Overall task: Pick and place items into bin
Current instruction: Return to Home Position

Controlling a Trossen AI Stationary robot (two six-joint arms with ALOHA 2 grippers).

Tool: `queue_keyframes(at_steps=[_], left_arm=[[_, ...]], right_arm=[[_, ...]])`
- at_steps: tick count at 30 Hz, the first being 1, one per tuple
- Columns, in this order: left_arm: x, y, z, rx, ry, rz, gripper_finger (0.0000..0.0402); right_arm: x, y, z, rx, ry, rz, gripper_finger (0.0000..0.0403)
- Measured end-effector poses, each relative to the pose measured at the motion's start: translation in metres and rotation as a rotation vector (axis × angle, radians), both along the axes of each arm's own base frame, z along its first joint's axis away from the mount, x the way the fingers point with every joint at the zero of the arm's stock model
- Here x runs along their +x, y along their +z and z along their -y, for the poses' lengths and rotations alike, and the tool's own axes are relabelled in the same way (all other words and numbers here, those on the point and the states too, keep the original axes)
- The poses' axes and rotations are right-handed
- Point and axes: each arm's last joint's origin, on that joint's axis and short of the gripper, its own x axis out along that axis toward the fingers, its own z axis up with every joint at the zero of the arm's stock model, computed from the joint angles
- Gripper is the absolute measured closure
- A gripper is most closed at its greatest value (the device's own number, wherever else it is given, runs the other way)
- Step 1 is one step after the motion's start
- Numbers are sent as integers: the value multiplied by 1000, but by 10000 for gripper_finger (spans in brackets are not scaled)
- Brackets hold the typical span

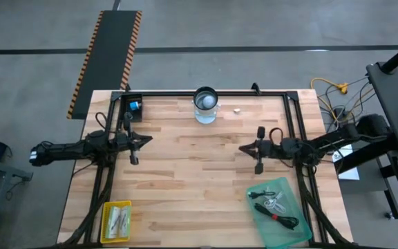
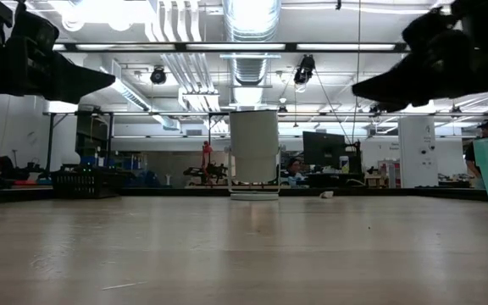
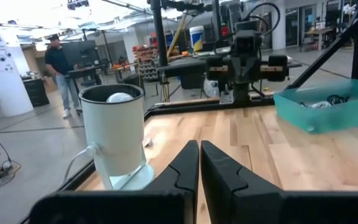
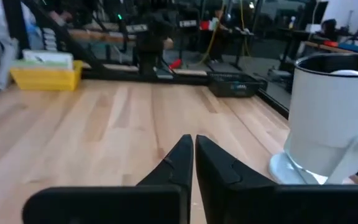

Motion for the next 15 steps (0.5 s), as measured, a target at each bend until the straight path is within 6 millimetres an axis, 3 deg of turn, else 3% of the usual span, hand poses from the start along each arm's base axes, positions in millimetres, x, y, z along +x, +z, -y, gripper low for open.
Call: queue_keyframes(at_steps=[4, 15], left_arm=[[-1, 0, 0, 0, 2, 6, 402], [-2, 2, 0, -65, -8, -21, 401]], right_arm=[[-22, -6, 3, 28, 15, 47, 394], [-55, 4, 9, -7, -32, 32, 394]])
